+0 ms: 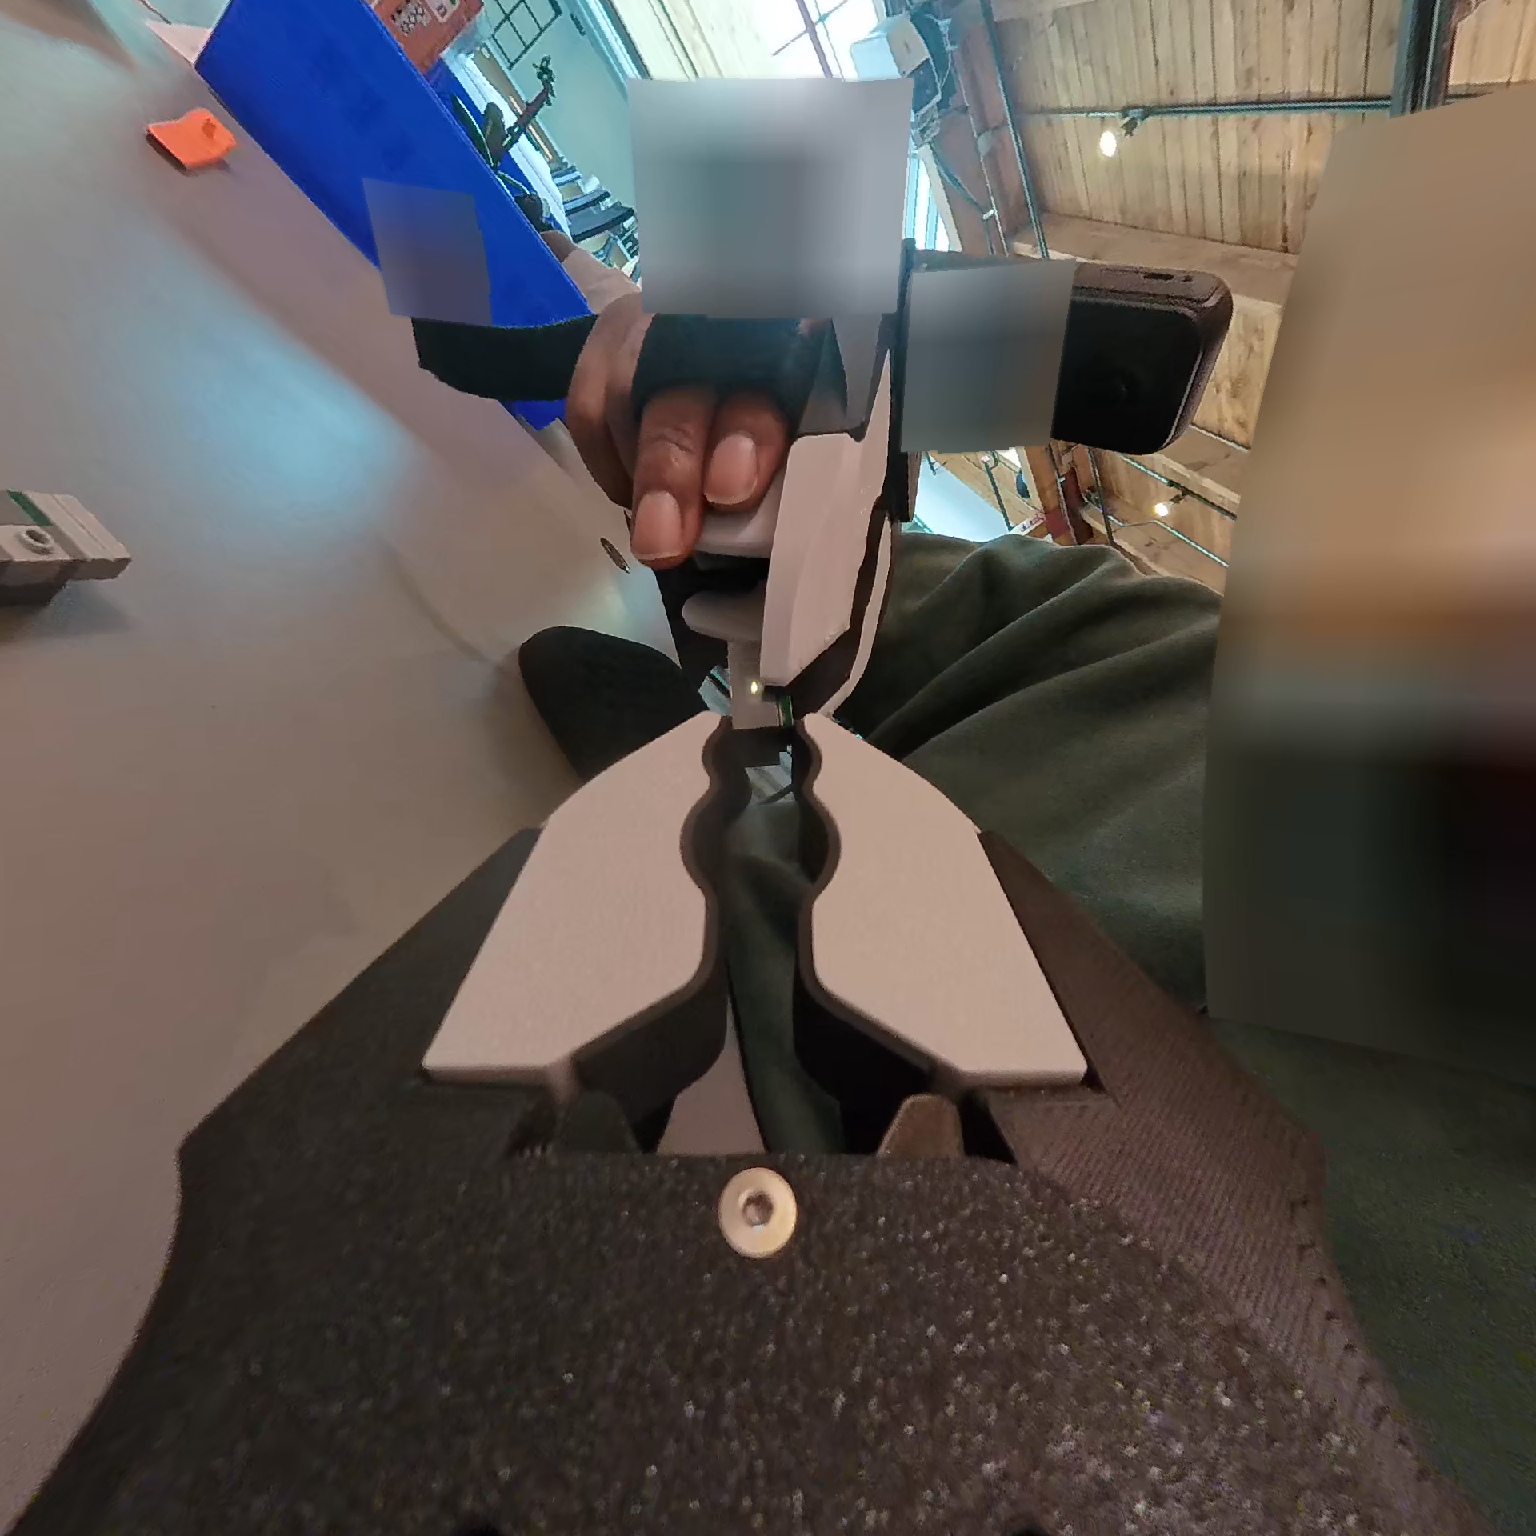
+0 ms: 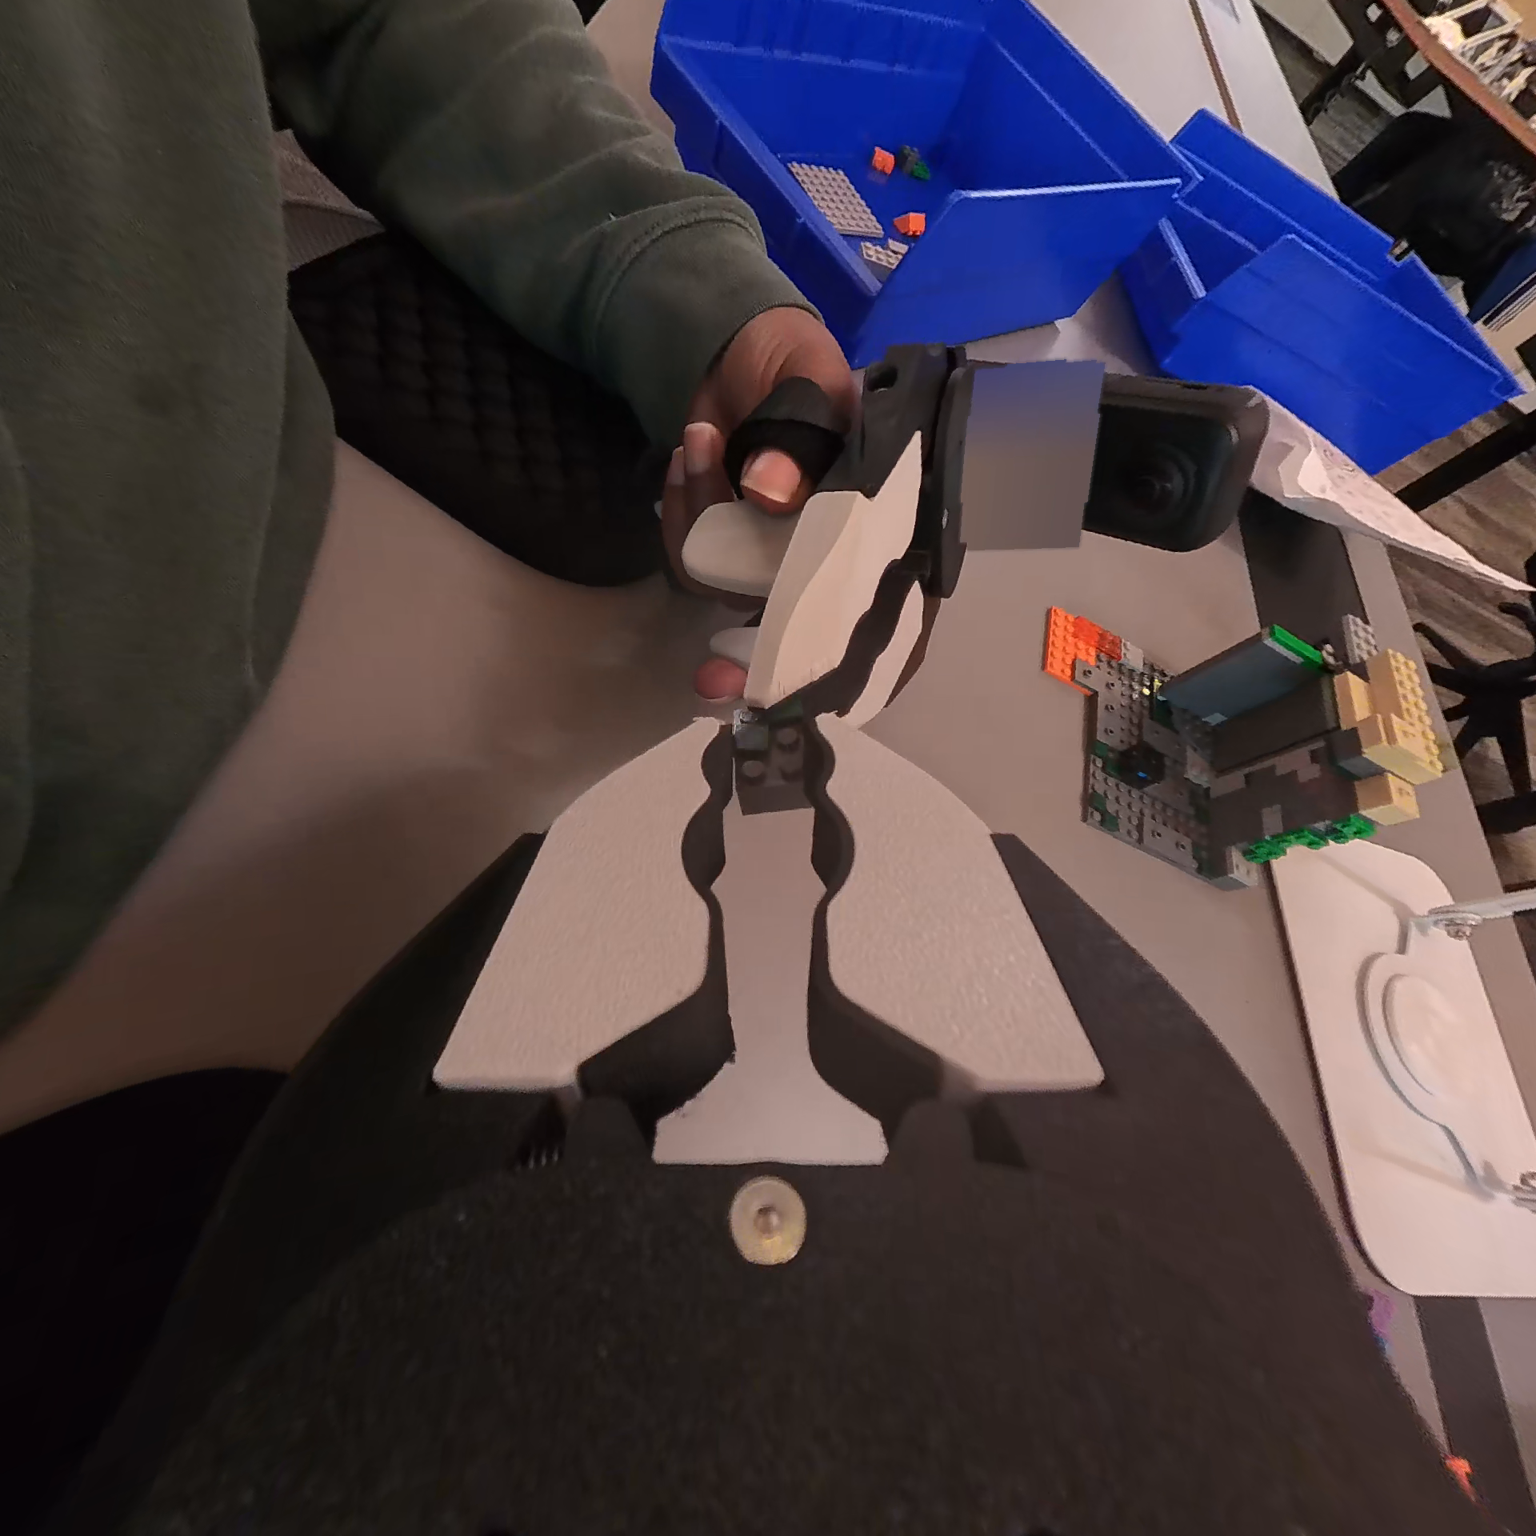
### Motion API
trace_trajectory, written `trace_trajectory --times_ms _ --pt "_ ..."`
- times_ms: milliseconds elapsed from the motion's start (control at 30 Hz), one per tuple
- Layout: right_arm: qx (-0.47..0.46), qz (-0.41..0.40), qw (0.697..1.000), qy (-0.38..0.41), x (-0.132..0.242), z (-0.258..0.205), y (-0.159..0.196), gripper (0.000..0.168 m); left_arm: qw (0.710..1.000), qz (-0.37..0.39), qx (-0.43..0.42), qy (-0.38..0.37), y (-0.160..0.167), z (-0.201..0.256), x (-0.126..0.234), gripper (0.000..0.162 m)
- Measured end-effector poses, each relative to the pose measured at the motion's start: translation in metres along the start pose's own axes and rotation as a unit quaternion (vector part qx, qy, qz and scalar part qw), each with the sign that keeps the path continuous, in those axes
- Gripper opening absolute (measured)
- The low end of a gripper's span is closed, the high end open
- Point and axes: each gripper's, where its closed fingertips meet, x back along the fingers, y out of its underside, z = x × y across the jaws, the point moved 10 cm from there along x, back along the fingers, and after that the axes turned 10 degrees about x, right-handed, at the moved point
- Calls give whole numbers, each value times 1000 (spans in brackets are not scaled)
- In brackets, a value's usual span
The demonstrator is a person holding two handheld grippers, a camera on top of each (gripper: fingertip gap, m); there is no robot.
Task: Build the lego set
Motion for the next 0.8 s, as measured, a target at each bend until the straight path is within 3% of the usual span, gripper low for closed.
trace_trajectory --times_ms 800 --pt "31 12 999 -21 4 -3 -2 13 1000 -22 -12 4 3 3 -5 12"
